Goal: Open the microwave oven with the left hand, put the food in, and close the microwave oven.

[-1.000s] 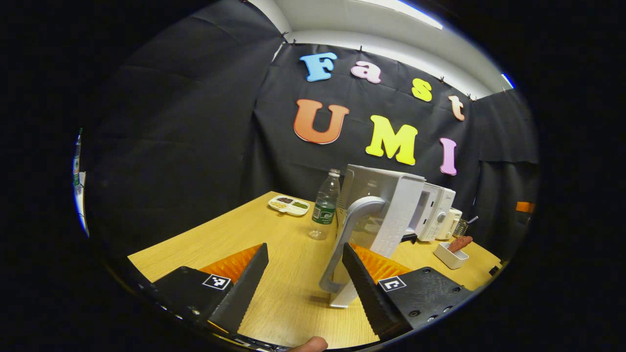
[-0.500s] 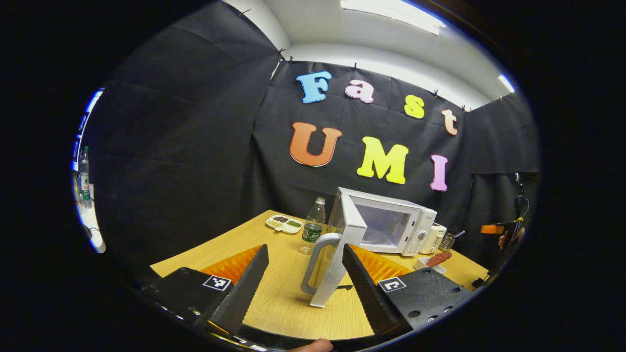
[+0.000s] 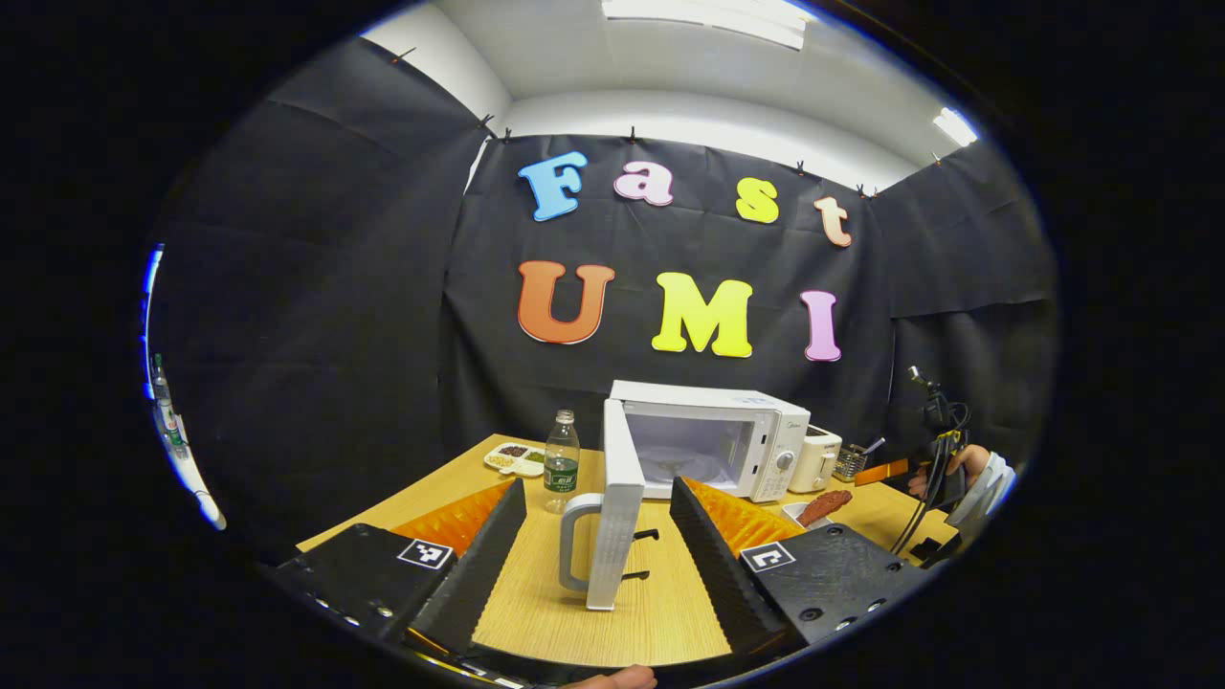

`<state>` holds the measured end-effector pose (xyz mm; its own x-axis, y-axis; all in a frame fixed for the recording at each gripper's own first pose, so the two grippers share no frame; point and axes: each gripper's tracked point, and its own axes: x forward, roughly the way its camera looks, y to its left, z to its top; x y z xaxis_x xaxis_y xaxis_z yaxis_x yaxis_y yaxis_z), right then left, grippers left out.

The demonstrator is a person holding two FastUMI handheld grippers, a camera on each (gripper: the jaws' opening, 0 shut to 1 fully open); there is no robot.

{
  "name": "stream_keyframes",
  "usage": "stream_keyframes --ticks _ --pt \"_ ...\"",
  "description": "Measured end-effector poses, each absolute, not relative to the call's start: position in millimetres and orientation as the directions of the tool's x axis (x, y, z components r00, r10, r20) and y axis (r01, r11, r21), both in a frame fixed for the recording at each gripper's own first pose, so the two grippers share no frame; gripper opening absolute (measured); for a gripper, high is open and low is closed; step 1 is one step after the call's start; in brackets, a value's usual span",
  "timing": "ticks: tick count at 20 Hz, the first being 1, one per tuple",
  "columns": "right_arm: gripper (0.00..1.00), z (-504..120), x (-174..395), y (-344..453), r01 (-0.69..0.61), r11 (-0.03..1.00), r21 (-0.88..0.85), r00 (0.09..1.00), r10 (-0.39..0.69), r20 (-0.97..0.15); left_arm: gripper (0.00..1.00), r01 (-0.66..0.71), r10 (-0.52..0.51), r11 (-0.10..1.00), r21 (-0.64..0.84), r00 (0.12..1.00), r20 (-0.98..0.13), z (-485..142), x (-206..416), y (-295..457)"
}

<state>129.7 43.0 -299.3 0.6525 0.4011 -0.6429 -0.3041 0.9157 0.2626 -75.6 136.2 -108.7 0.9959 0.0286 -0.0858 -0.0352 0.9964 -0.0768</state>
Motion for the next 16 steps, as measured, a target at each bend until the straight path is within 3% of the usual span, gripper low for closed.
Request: stream_keyframes --ticks 4,6,7,11,13,14,16 --pt "0.9 -330 145 50 -0.283 0.891 0.355 0.569 0.454 -0.685 0.93 -0.014 0.012 0.999 -0.04 0.998 -0.056 -87 -73 124" --pt "0.84 -336 146 65 -0.262 0.841 0.474 0.513 0.537 -0.67 0.93 -0.008 0.007 1.0 -0.03 0.999 -0.036 -78 -72 118" --pt "0.75 -338 144 72 -0.242 0.811 0.532 0.483 0.576 -0.659 0.93 -0.015 0.014 0.999 -0.03 0.999 -0.03 -74 -72 118" --pt "0.01 -334 127 82 -0.237 0.758 0.607 0.429 0.642 -0.635 0.93 -0.036 0.036 0.998 -0.051 0.999 0.01 -59 -76 111" --pt "0.0 -329 118 81 -0.281 0.776 0.564 0.448 0.626 -0.638 0.93 -0.007 0.009 0.998 -0.058 1.0 0.019 -55 -80 103" --pt "0.08 -323 112 80 -0.297 0.782 0.548 0.461 0.62 -0.635 0.93 0.002 -0.001 0.998 -0.06 1.0 0.017 -57 -80 100" --pt "0.08 -308 102 81 -0.33 0.796 0.508 0.493 0.604 -0.626 0.93 0.014 -0.013 0.998 -0.063 1.0 0.016 -57 -82 96"
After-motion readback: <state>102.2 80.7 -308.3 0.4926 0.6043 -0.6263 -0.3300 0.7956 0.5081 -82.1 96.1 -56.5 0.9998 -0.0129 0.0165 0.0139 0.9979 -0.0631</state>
